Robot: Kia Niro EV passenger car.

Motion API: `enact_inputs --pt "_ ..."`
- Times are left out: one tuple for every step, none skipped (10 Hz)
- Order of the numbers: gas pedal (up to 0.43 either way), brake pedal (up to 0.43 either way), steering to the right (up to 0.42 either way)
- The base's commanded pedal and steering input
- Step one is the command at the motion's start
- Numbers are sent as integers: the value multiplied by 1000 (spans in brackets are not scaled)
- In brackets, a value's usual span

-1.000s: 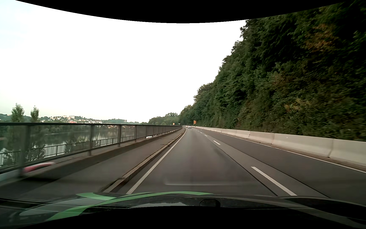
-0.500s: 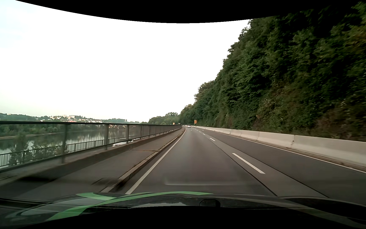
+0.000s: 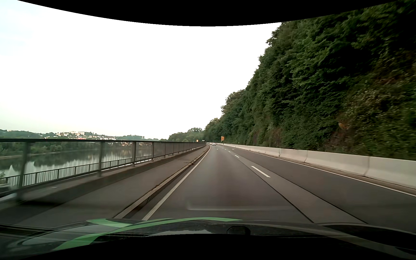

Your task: Follow the waypoints while adhering to traffic rules and regulations

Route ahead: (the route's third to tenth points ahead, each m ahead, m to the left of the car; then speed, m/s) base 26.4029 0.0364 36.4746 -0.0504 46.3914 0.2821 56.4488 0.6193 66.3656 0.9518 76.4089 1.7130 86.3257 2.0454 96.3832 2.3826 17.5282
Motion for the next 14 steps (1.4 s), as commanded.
enact_inputs --pt "157 0 -2" --pt "157 0 -2" --pt "157 0 -2" --pt "157 0 -2" --pt "157 0 -2" --pt "157 0 -2" --pt "157 0 -2" --pt "157 0 -2" --pt "169 0 -2" --pt "169 0 -3" --pt "169 0 -4" --pt "169 0 -4" --pt "169 0 -4" --pt "169 0 -4"
